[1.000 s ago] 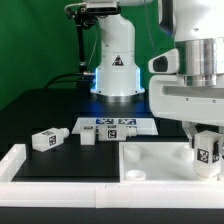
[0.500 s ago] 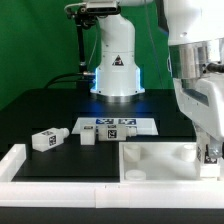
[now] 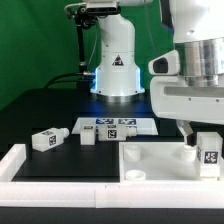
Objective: Assemble one leg
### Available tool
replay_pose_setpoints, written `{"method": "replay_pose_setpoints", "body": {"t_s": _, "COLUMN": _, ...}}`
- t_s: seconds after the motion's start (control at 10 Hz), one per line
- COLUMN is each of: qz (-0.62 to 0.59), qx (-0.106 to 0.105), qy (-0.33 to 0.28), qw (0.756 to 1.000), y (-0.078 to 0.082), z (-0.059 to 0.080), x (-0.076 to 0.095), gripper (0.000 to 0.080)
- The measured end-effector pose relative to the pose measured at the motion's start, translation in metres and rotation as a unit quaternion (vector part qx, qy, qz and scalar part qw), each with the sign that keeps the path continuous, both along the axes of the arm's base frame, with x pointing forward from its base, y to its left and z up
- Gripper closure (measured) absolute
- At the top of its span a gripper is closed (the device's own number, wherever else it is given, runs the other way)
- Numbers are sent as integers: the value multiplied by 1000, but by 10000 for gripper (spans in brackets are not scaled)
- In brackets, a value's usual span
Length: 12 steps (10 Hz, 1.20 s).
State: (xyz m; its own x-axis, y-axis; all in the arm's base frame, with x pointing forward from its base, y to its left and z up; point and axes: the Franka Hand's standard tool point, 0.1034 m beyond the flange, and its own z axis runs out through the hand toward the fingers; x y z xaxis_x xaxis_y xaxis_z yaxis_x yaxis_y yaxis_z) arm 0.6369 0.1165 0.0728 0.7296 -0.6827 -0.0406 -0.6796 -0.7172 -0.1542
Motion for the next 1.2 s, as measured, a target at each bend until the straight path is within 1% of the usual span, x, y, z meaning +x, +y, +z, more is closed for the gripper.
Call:
{"method": "replay_pose_setpoints", "body": {"t_s": 0.2, "qz": 64, "qx": -6, "qy": -9, "qw": 998, "y": -1, "z": 0, "x": 0, "gripper": 152}}
{"method": "replay_pose_setpoints", "body": {"t_s": 0.3, "qz": 142, "qx": -20, "qy": -18, "qw": 990, "y": -2, "z": 0, "x": 1, "gripper": 151}}
{"method": "replay_pose_setpoints", "body": {"t_s": 0.4, "qz": 270, "qx": -55, "qy": -31, "qw": 961, "y": -4, "z": 1, "x": 2, "gripper": 151}}
{"method": "replay_pose_setpoints", "body": {"t_s": 0.5, "qz": 342, "qx": -73, "qy": -44, "qw": 936, "y": -2, "z": 2, "x": 6, "gripper": 151}}
{"method": "replay_pose_setpoints", "body": {"t_s": 0.6, "qz": 328, "qx": -70, "qy": -44, "qw": 941, "y": -2, "z": 2, "x": 6, "gripper": 151}}
{"method": "replay_pose_setpoints", "body": {"t_s": 0.7, "qz": 328, "qx": -70, "qy": -44, "qw": 941, "y": -2, "z": 2, "x": 6, "gripper": 283}}
{"method": "replay_pose_setpoints", "body": {"t_s": 0.8, "qz": 299, "qx": -67, "qy": -41, "qw": 951, "y": -2, "z": 2, "x": 6, "gripper": 283}}
{"method": "replay_pose_setpoints", "body": {"t_s": 0.9, "qz": 257, "qx": -64, "qy": -37, "qw": 964, "y": -2, "z": 2, "x": 6, "gripper": 421}}
{"method": "replay_pose_setpoints", "body": {"t_s": 1.0, "qz": 226, "qx": -63, "qy": -33, "qw": 972, "y": -4, "z": 1, "x": 5, "gripper": 511}}
{"method": "replay_pose_setpoints", "body": {"t_s": 1.2, "qz": 117, "qx": -56, "qy": -22, "qw": 991, "y": -5, "z": 0, "x": 5, "gripper": 511}}
